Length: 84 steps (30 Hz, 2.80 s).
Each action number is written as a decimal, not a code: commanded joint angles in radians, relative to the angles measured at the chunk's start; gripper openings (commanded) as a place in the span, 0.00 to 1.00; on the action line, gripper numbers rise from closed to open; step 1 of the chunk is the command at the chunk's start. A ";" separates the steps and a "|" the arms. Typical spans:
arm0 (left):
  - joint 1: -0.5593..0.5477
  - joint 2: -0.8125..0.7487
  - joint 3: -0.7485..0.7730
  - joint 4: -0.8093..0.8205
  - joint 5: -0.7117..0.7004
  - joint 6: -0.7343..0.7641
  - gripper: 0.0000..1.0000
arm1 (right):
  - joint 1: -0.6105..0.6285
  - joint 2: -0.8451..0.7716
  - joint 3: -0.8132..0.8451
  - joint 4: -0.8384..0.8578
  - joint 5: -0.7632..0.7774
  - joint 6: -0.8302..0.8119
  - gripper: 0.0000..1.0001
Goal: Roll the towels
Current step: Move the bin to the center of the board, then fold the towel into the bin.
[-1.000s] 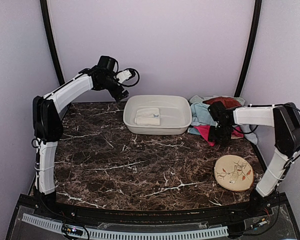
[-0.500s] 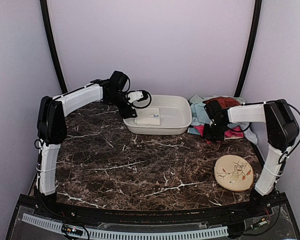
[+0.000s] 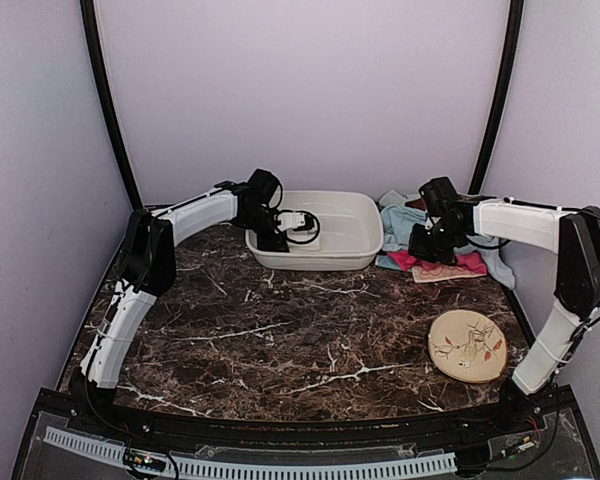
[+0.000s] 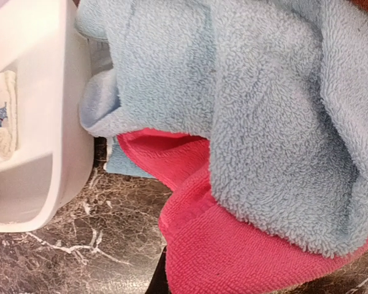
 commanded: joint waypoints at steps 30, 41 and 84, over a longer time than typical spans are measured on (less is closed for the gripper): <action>0.015 -0.304 -0.421 -0.191 0.244 0.035 0.68 | 0.256 0.423 0.704 -0.064 -0.194 -0.141 0.41; 0.070 -0.703 -0.999 -0.100 0.317 0.078 0.69 | 0.381 0.589 0.620 -0.077 -0.161 -0.156 0.32; 0.171 -0.745 -0.936 0.055 0.387 -0.165 0.66 | 0.493 0.446 0.442 0.043 -0.635 -1.266 0.38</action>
